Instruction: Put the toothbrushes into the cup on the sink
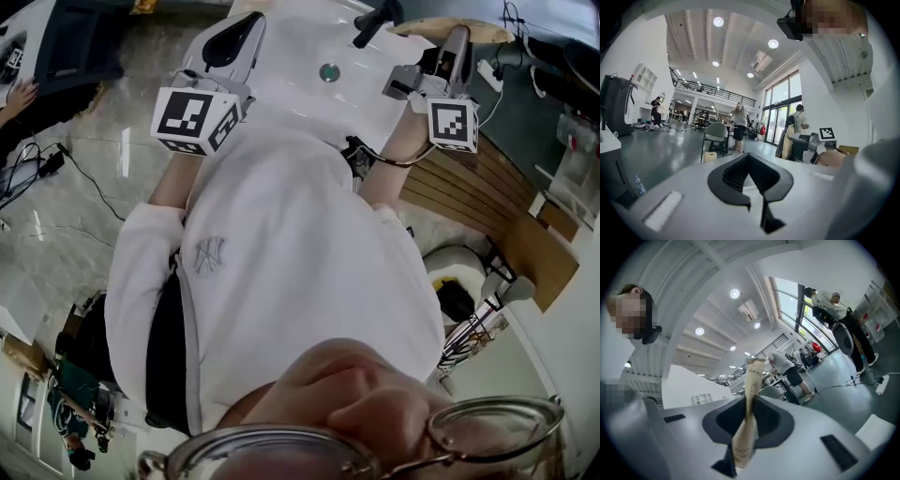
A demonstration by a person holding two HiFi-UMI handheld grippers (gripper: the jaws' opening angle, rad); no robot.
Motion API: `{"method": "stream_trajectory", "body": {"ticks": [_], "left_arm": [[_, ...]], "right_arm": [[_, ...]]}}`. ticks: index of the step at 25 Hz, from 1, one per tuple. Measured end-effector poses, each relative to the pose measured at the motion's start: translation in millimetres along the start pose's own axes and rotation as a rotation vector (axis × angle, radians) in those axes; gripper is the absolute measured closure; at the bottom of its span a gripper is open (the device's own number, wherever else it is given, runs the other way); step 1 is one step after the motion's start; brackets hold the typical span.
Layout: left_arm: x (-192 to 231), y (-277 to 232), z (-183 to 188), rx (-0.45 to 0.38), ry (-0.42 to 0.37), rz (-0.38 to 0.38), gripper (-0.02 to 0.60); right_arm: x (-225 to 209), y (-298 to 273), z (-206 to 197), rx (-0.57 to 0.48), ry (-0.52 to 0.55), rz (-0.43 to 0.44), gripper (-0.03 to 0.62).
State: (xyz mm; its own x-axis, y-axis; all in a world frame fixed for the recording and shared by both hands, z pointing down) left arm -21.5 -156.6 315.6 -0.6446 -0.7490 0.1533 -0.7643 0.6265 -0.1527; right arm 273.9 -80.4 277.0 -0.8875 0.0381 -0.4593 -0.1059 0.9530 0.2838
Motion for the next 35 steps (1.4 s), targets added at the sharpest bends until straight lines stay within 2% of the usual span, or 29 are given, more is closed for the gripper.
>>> {"method": "stream_trajectory", "body": {"ticks": [12,20,35], "left_arm": [[27,10,4,-0.006,0.002,0.043,0.572],[47,23,9,-0.017,0.002,0.082,0.572],[75,40,9,-0.022,0.003,0.141,0.572]], "right_arm": [[41,-47,-21,0.034,0.033,0.107,0.543],[62,-69,-44,0.048,0.005,0.158,0.543],[110,-114,-93,0.136,0.074,0.295,0.543]]}}
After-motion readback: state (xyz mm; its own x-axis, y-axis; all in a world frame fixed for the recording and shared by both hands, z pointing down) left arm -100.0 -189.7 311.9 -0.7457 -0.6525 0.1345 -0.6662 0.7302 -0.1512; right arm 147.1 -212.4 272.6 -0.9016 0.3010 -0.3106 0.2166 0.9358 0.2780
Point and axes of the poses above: the fingertips, and each gripper's own axes: y backward along the fingers, x to its left, z out of its top, the point moved 2 cm from there along y, backward along the fingers, and after that the axes turned 9 degrees about z, right-handed, at the moved point
